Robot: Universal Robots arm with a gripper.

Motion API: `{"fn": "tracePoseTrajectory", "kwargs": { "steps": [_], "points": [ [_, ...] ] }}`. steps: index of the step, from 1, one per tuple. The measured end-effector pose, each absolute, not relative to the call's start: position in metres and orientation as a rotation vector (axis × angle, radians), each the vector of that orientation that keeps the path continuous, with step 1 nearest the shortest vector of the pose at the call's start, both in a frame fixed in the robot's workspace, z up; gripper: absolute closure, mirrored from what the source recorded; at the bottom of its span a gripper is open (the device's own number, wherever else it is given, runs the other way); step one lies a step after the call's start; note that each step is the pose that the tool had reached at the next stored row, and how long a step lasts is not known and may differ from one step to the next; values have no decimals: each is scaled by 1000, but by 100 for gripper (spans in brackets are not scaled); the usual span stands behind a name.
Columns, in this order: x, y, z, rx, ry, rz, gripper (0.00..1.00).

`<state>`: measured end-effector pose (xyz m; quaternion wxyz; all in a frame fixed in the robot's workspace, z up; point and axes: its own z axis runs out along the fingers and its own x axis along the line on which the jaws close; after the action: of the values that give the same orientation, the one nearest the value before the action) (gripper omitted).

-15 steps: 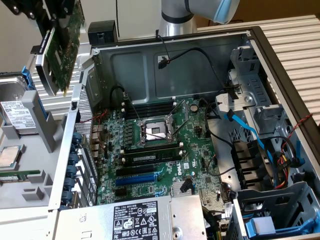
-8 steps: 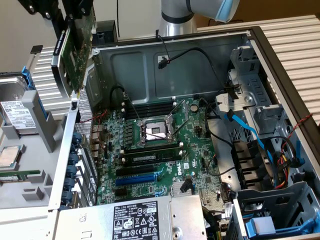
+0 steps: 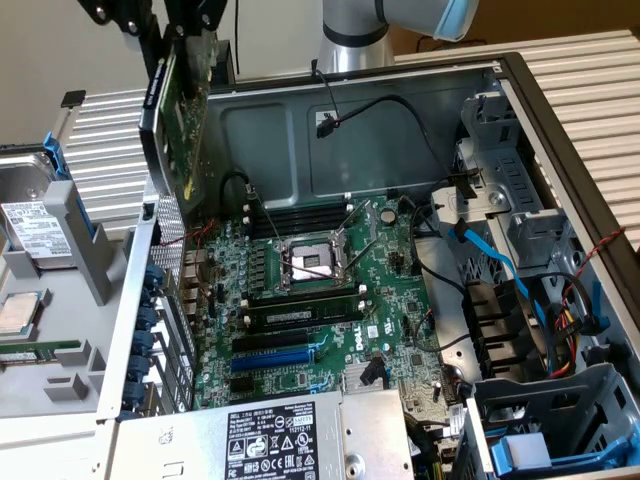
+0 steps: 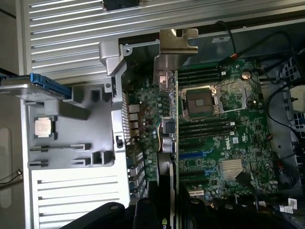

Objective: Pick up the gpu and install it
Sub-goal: 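Pick up the gpu and move the gpu toward the slot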

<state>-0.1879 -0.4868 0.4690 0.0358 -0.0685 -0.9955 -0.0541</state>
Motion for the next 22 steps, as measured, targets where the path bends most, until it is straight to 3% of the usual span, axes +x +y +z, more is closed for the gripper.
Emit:
{"fn": "tracePoseTrajectory", "kwargs": {
  "steps": [22],
  "points": [
    [-173, -487, 469, 167, -3044, -149, 73]
  ]
}}
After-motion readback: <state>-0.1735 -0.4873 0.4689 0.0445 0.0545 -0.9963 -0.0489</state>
